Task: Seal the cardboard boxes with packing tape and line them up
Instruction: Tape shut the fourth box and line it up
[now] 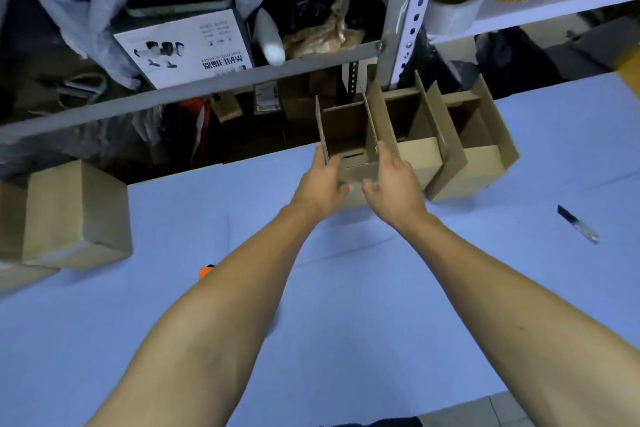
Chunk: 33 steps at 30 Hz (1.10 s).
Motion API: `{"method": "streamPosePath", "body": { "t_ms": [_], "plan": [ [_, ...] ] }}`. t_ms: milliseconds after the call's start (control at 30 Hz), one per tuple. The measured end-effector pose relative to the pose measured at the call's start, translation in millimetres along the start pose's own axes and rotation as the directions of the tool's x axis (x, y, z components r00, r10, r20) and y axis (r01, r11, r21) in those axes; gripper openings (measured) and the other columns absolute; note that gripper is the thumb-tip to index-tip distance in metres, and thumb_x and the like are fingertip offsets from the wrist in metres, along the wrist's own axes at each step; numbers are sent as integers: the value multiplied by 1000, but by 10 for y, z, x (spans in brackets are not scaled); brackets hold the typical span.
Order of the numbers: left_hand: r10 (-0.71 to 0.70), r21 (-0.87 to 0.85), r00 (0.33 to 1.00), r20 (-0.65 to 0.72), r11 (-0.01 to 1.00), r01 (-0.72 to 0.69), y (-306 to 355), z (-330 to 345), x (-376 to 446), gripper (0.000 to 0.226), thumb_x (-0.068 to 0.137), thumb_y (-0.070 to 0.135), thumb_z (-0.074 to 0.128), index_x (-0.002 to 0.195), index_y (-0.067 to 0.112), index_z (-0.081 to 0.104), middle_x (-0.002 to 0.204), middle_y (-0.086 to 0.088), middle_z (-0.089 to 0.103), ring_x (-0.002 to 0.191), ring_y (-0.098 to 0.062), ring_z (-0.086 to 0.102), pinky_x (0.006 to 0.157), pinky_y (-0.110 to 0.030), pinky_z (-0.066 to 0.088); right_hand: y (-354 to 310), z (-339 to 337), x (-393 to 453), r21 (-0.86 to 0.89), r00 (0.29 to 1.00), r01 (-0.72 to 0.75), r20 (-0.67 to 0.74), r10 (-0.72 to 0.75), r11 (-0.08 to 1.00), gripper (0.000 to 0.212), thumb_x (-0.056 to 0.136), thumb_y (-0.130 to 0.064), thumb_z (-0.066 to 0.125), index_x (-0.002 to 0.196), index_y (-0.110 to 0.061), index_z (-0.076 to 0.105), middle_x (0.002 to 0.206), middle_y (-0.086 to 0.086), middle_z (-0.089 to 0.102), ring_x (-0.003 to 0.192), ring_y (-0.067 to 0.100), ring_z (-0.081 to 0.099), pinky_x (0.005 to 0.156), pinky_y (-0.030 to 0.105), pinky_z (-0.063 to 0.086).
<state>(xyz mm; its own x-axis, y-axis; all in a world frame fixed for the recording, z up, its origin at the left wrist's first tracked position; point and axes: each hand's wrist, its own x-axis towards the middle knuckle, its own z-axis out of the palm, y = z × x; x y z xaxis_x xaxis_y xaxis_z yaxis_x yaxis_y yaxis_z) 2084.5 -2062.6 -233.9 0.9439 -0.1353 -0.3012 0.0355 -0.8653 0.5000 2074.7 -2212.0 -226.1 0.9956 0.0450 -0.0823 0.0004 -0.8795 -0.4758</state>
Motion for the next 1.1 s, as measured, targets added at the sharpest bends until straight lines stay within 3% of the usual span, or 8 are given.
{"method": "streamPosePath", "body": {
  "t_ms": [167, 267, 367, 467, 633, 833, 1100],
  "plan": [
    [-5, -42, 997, -71, 999, 2, -57, 31, -38, 63, 98, 26, 61, 153, 15, 32, 167, -8, 7, 127, -29, 53, 102, -32, 41, -10, 93, -13, 63, 996, 8, -92, -2, 998, 64, 96, -19, 59, 151, -9, 29, 143, 12, 49, 125, 31, 47, 98, 39, 44],
    [-3, -38, 993, -122, 999, -2, -105, -61, -177, 57, 97, 25, 63, 148, 14, 42, 162, -6, 23, 133, -28, 46, 107, -35, 42, -84, 119, -92, 117, 994, 35, -106, -23, 993, 62, 95, -20, 61, 150, -12, 32, 140, 10, 50, 125, 30, 47, 99, 38, 44],
    [6, -32, 972, -234, 999, -14, -202, -174, -419, 42, 97, 23, 60, 137, 9, 55, 155, -7, 37, 133, -28, 45, 106, -32, 37, -207, 184, -230, 213, 997, 30, -71, -15, 977, 66, 94, -26, 62, 152, -15, 31, 136, 8, 50, 125, 25, 48, 100, 34, 42],
    [-40, -8, 960, -277, 999, 39, -399, -334, -712, 45, 97, 25, 60, 139, 10, 56, 155, -6, 40, 135, -27, 44, 109, -34, 35, -424, 294, -396, 283, 998, 62, -23, -58, 957, 68, 95, -27, 61, 154, -19, 29, 128, 9, 49, 119, 24, 50, 99, 31, 41],
    [-79, -10, 938, -337, 997, 80, -805, -614, -1278, 41, 91, 31, 63, 129, 17, 65, 135, -8, 60, 121, -28, 55, 93, -34, 40, -1008, 498, -722, 377, 997, 76, -57, -59, 923, 68, 90, -26, 59, 152, -28, 31, 135, 5, 47, 121, 22, 48, 95, 31, 40],
    [-81, -35, 904, -420, 997, 73, -1390, -872, -2042, 52, 93, 31, 63, 142, 20, 54, 148, -6, 50, 134, -26, 46, 104, -36, 37, -1813, 818, -1214, 415, 991, 125, -90, -96, 901, 61, 88, -21, 55, 146, -25, 36, 131, 4, 55, 120, 22, 49, 86, 29, 36],
    [-42, -91, 886, -462, 996, 0, -2327, -1055, -3039, 67, 92, 20, 61, 154, 17, 34, 153, -7, 43, 140, -24, 39, 112, -38, 35, -2722, 1395, -2046, 429, 989, 142, -91, -113, 892, 63, 90, -21, 54, 149, -30, 34, 134, 1, 55, 123, 18, 48, 90, 25, 34]
  ]
}}
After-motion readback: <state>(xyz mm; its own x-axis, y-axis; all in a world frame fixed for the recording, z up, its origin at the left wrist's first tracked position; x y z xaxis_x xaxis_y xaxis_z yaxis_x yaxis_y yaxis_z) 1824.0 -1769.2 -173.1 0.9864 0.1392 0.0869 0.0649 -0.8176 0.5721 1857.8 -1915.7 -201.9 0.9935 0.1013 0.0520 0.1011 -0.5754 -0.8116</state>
